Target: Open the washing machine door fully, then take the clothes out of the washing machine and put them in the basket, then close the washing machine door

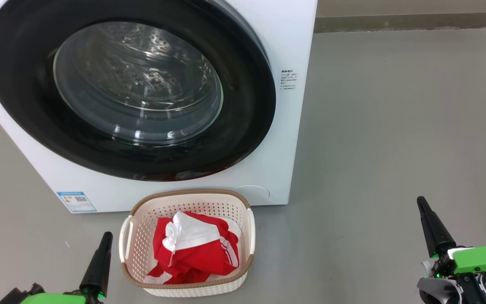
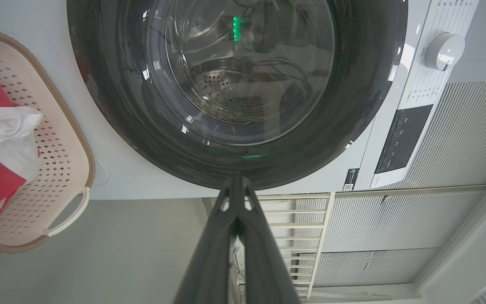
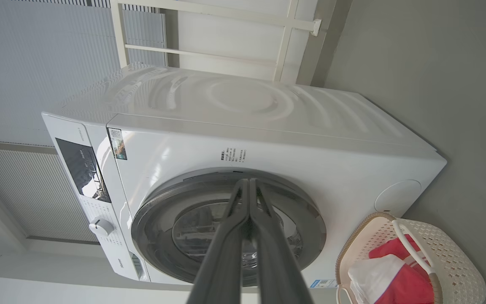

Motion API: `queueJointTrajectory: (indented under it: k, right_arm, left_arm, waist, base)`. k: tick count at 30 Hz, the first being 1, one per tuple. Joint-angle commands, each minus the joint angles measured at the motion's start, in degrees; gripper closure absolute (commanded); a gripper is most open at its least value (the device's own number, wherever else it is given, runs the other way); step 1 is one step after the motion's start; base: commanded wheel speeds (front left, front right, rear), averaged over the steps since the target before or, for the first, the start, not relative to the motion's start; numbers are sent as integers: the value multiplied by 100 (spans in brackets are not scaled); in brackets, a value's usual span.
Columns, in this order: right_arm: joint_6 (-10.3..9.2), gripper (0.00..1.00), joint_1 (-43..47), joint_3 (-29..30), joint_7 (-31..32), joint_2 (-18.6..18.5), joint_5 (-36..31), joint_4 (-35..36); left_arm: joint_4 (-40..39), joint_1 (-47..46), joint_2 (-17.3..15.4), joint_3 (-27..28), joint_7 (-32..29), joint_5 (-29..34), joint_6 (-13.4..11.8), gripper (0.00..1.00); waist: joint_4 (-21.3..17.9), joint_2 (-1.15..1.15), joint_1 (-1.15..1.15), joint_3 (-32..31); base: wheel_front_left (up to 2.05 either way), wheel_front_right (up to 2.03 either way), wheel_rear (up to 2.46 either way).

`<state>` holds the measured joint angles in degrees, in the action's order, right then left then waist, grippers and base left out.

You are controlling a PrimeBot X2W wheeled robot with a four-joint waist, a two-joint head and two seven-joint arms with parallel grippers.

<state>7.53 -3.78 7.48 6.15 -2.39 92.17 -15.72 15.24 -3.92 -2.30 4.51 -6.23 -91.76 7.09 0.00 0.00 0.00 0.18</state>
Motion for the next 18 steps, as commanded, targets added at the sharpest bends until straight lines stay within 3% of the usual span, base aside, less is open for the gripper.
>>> queueJointTrajectory:
  k: [1, 18]
  right_arm:
    - [-4, 100, -241, -91, 38, -50, -5, 169]
    - [-4, 100, -241, -90, 38, -50, -5, 169]
  left_arm:
    - [-121, -226, -58, 203, -27, -38, 40, 100]
    - [-121, -226, -58, 203, -26, -39, 40, 100]
  waist:
    - [0, 0, 0, 0]
    - [0, 0, 0, 0]
  base:
    - [0, 0, 0]
    - [0, 0, 0]
